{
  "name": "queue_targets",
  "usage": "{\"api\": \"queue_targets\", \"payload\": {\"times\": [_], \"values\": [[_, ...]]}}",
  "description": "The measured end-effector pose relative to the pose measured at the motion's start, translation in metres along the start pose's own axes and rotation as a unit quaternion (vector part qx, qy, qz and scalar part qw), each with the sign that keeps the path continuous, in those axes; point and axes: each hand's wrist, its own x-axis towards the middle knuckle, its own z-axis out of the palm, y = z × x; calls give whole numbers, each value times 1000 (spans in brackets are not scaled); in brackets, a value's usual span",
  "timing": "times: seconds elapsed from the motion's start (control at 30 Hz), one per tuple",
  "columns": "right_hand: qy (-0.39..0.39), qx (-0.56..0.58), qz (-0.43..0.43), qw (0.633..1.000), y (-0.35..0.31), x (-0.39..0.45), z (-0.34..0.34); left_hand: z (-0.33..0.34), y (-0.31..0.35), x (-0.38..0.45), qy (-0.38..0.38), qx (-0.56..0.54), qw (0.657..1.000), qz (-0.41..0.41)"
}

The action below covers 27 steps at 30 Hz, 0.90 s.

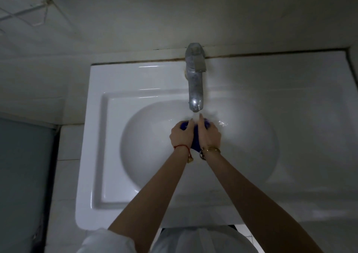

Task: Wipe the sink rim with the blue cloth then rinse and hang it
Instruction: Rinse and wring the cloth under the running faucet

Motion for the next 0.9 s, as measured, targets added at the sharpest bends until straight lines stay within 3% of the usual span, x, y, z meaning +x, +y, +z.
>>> {"api": "queue_targets", "payload": {"times": [0.1,0.33,0.43,0.57,0.63,0.73,0.8,0.9], "values": [[42,31,-29,998,-8,-1,5,4,6,-3,50,7,997,51],[57,62,-71,994,-12,1,10,4,12,6,84,18,995,44],[46,72,-143,986,-3,2,7,4,9,9,59,22,997,46],[10,1,-250,968,3,8,-4,1,3,10,40,-7,999,9],[-37,19,-207,977,7,8,-9,-3,-1,10,28,-46,998,-17],[-91,105,-24,990,11,10,-17,-9,-4,10,-15,-152,988,-24],[-129,146,96,976,10,13,-20,-12,-5,8,-39,-179,983,-1],[-175,209,179,946,5,14,-19,-12,-5,5,-77,-194,978,27]]}}
